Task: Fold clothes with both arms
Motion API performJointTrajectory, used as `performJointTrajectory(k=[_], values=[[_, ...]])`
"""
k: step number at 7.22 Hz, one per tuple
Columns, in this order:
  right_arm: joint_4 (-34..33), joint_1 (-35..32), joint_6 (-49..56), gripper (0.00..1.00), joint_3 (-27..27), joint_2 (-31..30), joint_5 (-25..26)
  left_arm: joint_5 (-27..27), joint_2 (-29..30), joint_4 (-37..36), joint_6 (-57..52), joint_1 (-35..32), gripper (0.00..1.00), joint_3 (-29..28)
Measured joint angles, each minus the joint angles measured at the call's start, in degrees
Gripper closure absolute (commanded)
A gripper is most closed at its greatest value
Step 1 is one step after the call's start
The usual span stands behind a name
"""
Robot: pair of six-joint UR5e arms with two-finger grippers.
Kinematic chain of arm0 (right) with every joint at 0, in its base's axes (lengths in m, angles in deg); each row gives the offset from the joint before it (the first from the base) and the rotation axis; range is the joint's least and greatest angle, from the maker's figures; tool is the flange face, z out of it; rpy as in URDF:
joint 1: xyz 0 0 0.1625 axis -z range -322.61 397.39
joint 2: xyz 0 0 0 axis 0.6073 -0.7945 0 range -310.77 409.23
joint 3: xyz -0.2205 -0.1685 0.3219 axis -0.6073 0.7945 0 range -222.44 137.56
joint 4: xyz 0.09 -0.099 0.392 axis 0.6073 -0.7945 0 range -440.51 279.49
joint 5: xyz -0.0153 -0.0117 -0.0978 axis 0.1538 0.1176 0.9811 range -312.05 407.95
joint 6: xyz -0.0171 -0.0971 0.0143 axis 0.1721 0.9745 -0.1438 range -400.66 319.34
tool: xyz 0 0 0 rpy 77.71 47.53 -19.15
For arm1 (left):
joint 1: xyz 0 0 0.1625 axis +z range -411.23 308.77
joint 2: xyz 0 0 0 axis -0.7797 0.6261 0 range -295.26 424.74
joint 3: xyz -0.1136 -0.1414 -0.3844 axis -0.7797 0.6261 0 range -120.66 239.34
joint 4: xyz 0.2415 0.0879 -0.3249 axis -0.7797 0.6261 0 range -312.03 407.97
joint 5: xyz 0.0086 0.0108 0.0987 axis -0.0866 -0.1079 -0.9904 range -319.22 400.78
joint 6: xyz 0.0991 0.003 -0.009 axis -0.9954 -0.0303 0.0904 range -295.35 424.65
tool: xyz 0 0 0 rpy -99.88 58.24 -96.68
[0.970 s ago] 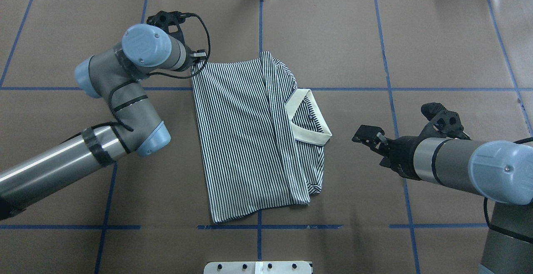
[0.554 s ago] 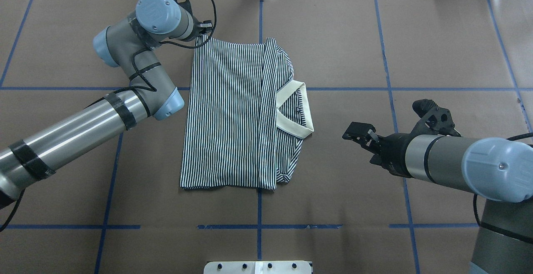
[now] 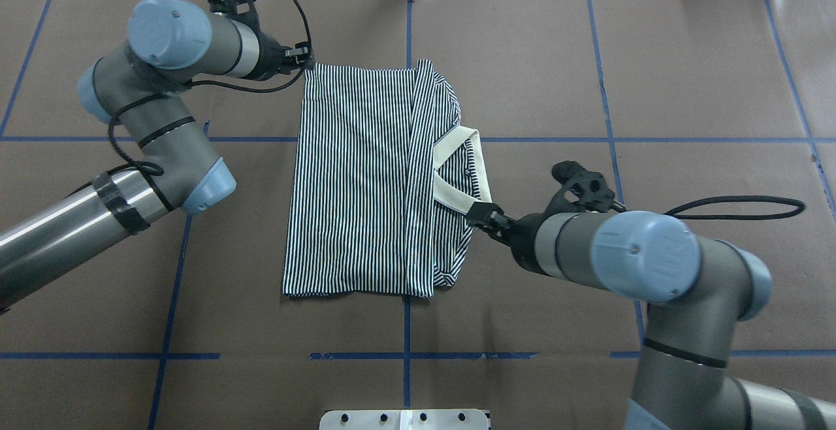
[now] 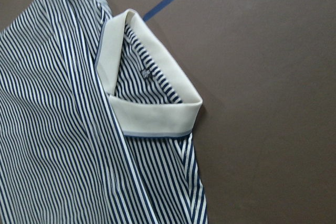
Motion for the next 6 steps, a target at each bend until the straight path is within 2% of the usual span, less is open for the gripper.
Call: performJointTrajectory(k=[1,2,4,6], values=[[-6.9,1.8,5.5,0.0,3.0,5.6,0.0,0.6,-1.9,0.0,0.0,0.0,0.49,2.6],[-10.6,3.0,11.0,0.0,6.1,9.5,-0.2,0.8,-2.7,0.0,0.1,0.0,0.49,3.5],[-13.6,3.6,21.2,0.0,15.1,16.7,-0.9,0.8,-3.4,0.0,0.1,0.1,0.48,3.9],[-14.6,3.7,26.8,0.0,23.0,21.5,-1.1,0.8,-3.5,0.0,1.0,0.3,0.48,3.9]])
